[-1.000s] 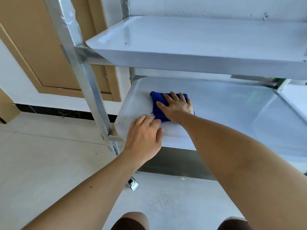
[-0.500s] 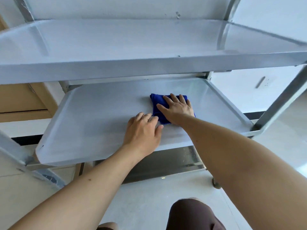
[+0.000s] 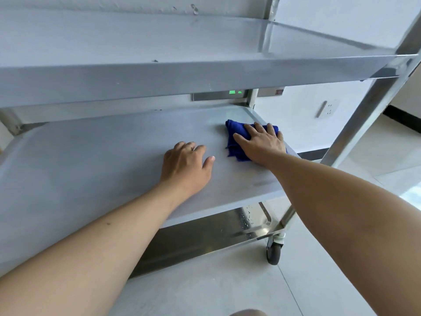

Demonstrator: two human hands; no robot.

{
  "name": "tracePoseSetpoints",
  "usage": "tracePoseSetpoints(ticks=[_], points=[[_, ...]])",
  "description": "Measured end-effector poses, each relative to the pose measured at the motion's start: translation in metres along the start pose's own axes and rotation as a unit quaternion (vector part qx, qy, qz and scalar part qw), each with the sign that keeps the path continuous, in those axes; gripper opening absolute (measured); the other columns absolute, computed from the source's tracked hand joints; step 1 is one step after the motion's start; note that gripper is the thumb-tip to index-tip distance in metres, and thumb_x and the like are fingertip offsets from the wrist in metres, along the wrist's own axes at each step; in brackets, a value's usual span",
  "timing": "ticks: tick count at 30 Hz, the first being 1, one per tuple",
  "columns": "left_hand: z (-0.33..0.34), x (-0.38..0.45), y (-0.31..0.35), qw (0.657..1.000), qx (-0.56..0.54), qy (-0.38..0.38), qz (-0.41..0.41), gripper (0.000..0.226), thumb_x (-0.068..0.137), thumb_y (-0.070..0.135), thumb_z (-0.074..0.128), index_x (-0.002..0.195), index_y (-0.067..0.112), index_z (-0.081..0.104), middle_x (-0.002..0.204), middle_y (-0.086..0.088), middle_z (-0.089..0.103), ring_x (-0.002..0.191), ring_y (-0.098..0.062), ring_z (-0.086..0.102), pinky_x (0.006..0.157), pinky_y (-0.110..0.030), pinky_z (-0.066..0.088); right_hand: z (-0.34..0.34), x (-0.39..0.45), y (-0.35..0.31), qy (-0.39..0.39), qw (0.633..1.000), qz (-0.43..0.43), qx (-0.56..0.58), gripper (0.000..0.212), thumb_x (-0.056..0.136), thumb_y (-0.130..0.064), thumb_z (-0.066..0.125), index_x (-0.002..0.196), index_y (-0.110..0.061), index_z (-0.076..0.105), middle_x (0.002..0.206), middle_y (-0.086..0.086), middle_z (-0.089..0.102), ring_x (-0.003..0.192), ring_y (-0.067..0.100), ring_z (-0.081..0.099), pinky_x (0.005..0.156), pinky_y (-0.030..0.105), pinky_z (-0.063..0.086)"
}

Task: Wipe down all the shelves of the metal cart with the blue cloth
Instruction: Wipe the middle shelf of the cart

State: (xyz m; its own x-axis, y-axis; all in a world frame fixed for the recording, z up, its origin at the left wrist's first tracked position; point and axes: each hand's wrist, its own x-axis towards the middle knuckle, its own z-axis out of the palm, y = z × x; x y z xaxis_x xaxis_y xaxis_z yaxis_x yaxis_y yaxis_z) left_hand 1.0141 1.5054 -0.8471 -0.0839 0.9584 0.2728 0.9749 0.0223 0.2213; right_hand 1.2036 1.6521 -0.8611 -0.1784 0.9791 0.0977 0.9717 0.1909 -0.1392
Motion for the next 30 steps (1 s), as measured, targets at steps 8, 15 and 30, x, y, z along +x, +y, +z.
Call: tracePoseSetpoints(ticks=[8, 15, 30], points=[[0.016, 0.043, -0.003, 1.000, -0.013, 0.007, -0.023, 0.043, 0.095, 0.046, 0.042, 0.115, 0.014, 0.061, 0.117, -0.006, 0.063, 0.116, -0.029, 0.050, 0.093, -0.042, 0.045, 0.005, 0.056, 0.001, -0.012, 1.000, 0.014, -0.001, 0.070, 0.081, -0.075, 0.020, 0.142, -0.045, 0.039, 0.157, -0.004, 0.036, 0.144, 0.033, 0.022, 0.114, 0.054, 0.018], [0.011, 0.050, -0.035, 0.998, -0.004, 0.041, -0.044, 0.043, 0.095, 0.047, 0.042, 0.111, 0.012, 0.061, 0.115, -0.006, 0.064, 0.114, -0.029, 0.051, 0.092, -0.042, 0.045, 0.012, 0.104, -0.025, -0.011, 1.000, 0.002, 0.002, 0.071, 0.083, -0.075, 0.021, 0.143, -0.042, 0.041, 0.155, 0.001, 0.038, 0.144, 0.034, 0.023, 0.113, 0.054, 0.019], [-0.011, 0.010, -0.092, 0.989, 0.010, 0.042, -0.142, 0.040, 0.095, 0.048, 0.040, 0.106, 0.015, 0.061, 0.108, -0.004, 0.062, 0.113, -0.029, 0.050, 0.090, -0.041, 0.046, 0.023, 0.100, -0.093, -0.019, 0.996, -0.083, -0.009, 0.080, 0.081, -0.080, 0.016, 0.149, -0.041, 0.033, 0.159, 0.001, 0.034, 0.147, 0.034, 0.021, 0.116, 0.055, 0.016]])
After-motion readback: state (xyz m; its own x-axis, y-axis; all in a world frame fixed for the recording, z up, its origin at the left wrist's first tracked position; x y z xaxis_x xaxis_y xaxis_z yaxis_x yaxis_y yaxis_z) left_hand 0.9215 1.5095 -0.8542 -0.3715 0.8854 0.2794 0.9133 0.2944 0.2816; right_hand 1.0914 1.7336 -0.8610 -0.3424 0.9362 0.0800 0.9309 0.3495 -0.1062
